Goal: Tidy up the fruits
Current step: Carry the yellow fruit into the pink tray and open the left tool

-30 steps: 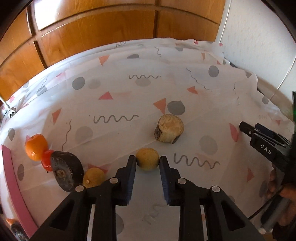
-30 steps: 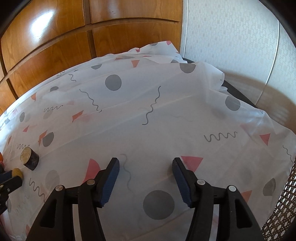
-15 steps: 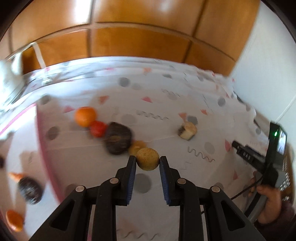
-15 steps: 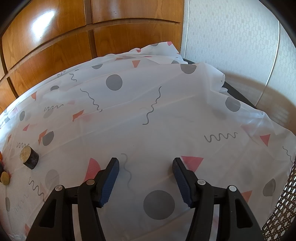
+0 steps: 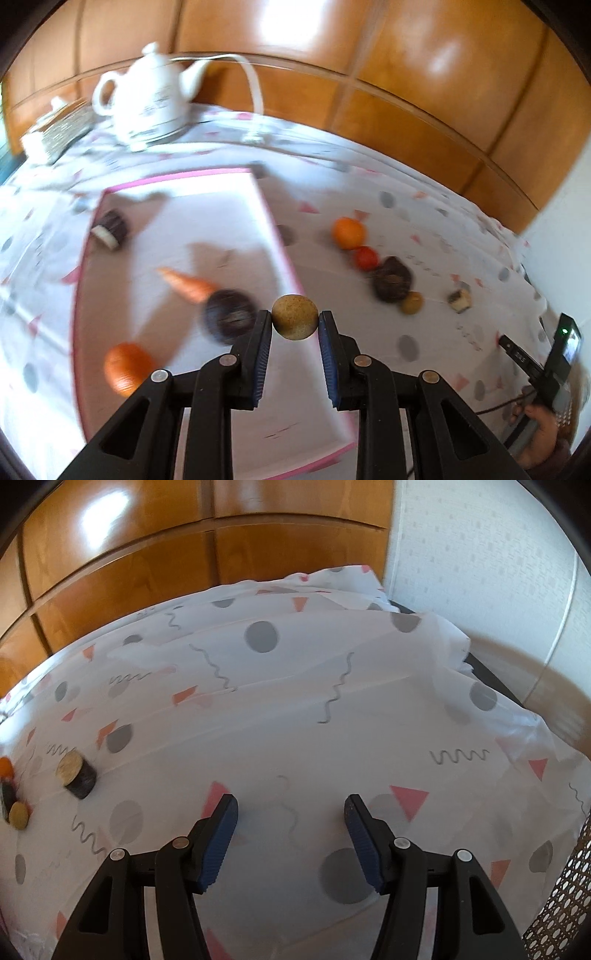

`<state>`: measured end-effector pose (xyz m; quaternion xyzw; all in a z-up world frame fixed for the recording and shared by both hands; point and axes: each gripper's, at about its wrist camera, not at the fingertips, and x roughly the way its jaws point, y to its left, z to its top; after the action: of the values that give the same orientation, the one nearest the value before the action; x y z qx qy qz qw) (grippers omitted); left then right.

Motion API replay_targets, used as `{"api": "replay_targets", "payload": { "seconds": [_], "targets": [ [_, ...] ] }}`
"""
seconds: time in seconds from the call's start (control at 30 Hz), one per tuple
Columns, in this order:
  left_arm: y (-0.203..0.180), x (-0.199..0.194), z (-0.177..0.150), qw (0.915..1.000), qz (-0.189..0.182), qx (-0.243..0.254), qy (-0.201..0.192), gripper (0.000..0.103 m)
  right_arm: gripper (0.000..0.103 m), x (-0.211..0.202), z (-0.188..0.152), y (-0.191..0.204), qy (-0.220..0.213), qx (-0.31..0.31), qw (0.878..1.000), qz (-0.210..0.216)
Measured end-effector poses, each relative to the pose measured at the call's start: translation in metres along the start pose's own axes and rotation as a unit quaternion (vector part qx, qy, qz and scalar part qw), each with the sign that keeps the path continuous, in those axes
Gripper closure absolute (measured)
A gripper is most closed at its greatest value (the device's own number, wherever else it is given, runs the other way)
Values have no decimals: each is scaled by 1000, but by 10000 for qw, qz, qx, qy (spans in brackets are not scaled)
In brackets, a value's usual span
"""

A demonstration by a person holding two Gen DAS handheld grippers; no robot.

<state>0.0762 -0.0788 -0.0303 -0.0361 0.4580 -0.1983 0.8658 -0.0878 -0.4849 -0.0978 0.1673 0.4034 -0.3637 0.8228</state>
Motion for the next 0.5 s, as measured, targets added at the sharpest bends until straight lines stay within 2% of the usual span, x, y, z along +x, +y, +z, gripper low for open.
{"api": "replay_targets", "payload": {
  "seconds": [0.33,0.5],
  "targets": [
    [68,-22,-23,9965,384,-726,-141,77,42,-12,-9,46,68,-741,9957,551],
    [86,-34,-35,9950,439,-871,-220,77,42,-19,-10,70,87,-1006,9912,853]
  ]
}}
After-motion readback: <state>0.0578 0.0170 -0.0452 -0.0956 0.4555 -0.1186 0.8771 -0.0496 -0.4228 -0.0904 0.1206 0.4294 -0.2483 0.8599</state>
